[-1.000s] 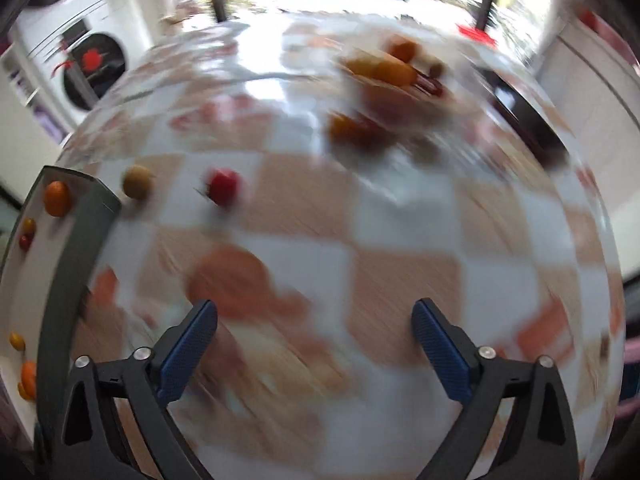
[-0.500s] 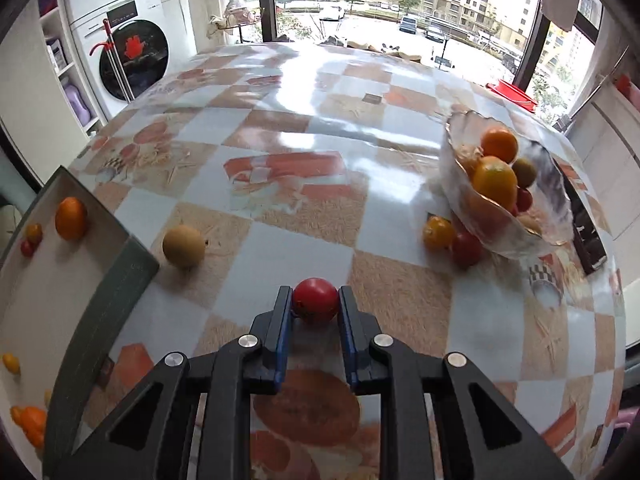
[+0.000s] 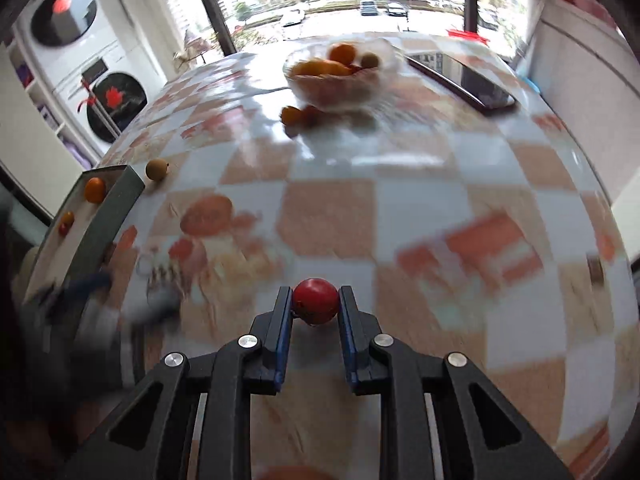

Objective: Organize fruits
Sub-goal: 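Grasp the red tomato with the right tool while the left grasps a yellow-green fruit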

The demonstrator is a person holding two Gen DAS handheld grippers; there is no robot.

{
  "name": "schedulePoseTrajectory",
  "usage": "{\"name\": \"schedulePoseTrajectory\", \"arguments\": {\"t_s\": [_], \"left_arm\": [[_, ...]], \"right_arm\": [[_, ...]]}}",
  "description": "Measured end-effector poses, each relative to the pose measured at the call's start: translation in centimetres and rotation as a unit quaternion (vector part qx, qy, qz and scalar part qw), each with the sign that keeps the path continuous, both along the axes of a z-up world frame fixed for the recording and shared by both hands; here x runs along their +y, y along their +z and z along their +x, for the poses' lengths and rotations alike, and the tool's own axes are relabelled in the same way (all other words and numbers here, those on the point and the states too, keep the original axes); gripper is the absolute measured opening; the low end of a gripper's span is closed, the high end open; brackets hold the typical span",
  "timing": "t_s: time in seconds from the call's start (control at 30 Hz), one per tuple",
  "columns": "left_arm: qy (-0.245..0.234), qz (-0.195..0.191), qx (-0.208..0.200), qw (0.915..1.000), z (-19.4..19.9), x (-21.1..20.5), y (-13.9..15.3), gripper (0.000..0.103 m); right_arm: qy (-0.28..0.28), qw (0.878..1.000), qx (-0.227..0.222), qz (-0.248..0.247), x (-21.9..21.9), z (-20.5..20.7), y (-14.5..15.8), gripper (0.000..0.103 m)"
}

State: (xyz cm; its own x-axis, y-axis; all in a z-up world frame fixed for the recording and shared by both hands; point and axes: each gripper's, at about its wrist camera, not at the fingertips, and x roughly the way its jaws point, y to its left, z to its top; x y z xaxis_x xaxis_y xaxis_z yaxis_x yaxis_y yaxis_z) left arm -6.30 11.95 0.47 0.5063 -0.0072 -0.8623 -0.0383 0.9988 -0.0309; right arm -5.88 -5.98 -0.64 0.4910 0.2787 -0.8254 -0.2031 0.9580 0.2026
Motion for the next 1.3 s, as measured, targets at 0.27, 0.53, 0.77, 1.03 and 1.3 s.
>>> {"name": "schedulePoseTrajectory", "arguments": {"t_s": [0.27,0.53,0.77,1.03,1.3], "left_arm": [[0.059,0.045,-0.019,0.9970,7.5,1.0,-0.1,0.103],[0.086,0.049,-0.044,0.9941,11.3,2.0,-0.1,0.082],[0.022,0.025,-0.061,0.9975,8.8,-0.1,0.5,0.029],[0.015,-0.018,-0.050,0.9984,-2.2,-0.4,0.8,0.029],[0.029,0.003,-0.091,0.9955,-9.2,-0.4,0.4,0.029]], "right_arm": [[-0.011,0.999,0.001,0.032,-2.7,-2.7,-0.3,0.024],[-0.017,0.999,0.000,0.048,-3.9,-3.4,-0.4,0.024],[-0.026,0.999,-0.006,0.042,-4.3,-4.2,-0.4,0.024],[-0.050,0.998,-0.021,0.027,-5.1,-5.9,-0.3,0.024],[-0.061,0.996,-0.072,0.009,-4.5,-7.2,-0.8,0.025]]}}
